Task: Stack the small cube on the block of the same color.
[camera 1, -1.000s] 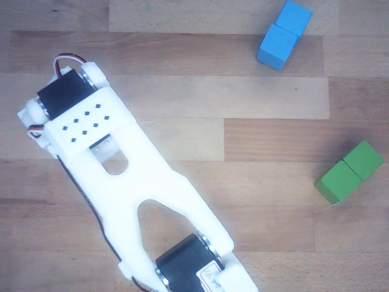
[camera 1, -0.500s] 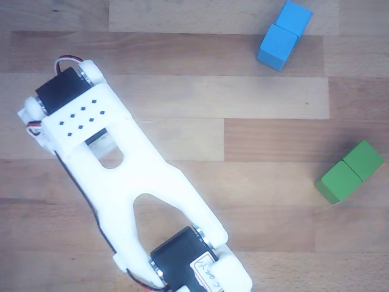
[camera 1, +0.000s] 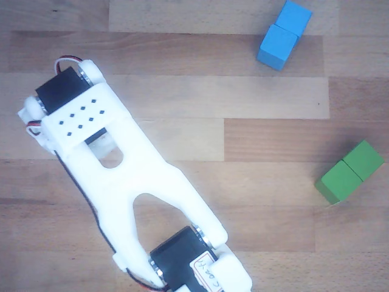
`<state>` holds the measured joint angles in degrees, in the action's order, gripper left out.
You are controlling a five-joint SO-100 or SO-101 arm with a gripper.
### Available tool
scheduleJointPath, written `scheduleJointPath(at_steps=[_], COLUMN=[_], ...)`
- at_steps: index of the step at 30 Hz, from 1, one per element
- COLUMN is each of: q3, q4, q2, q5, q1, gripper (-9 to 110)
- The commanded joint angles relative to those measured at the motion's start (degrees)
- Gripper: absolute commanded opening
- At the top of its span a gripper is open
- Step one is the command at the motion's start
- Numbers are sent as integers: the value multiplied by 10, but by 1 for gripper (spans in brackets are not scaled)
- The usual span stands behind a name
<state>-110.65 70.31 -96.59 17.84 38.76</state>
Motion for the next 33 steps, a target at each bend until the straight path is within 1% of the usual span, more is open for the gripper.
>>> scheduleJointPath(at_steps=[1,9,16,24,29,33], q3=[50,50,48,49,49,48], q4=[-9,0,4,61,91,110], q2=[-9,-20,-79,-165,-207,-239], q5=[0,3,4,6,6,6], q1=[8,7,0,-3,-28,-93], gripper=[23,23,24,24,24,24])
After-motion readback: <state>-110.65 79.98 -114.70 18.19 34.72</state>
